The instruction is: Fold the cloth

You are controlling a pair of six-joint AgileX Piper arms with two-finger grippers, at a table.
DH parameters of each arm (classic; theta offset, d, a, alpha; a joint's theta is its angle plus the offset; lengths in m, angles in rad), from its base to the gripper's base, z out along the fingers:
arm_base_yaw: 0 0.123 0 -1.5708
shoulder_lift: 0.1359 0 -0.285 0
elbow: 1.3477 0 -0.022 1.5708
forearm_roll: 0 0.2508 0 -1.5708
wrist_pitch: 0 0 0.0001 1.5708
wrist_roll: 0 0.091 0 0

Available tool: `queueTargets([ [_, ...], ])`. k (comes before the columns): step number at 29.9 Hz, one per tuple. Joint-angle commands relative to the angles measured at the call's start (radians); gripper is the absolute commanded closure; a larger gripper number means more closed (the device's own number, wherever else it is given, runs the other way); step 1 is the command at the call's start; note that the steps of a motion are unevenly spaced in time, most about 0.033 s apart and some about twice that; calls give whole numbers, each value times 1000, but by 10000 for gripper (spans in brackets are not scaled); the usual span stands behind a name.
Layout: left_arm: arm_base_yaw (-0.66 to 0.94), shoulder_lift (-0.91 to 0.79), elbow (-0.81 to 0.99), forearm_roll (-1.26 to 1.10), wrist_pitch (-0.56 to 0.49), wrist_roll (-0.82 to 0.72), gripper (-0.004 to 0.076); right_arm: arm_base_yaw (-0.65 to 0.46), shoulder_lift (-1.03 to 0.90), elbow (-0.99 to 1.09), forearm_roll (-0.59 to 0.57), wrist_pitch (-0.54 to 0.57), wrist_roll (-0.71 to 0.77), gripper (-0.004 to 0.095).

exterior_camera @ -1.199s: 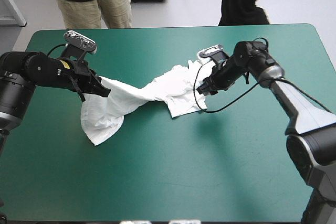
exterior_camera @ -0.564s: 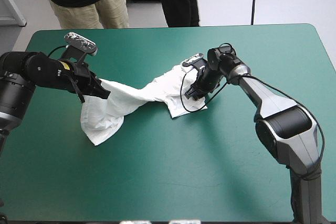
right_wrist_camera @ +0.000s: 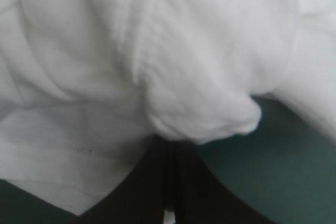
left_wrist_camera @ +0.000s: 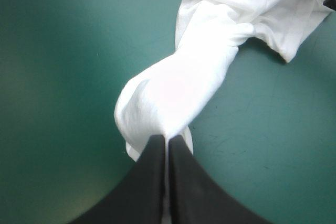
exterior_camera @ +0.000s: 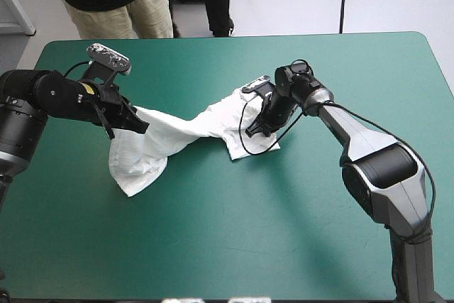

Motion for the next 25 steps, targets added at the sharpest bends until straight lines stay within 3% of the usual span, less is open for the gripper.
queueTargets([
  [1, -1, -28, -33, -19, -50, -11, 733, 10, -91, -3, -9, 89, 10, 920],
  [11, -1, -28, -89, -22, -76, -11, 733, 10, -410, -5, -69, 93, 13, 921],
  [18, -1, -28, -304, 0, -76, -11, 733, 4, -602, -124, -137, 96, 13, 921],
  [25, -1, -28, -570, 168, -66, -43, 733, 4, -683, -368, -229, 110, 13, 921],
])
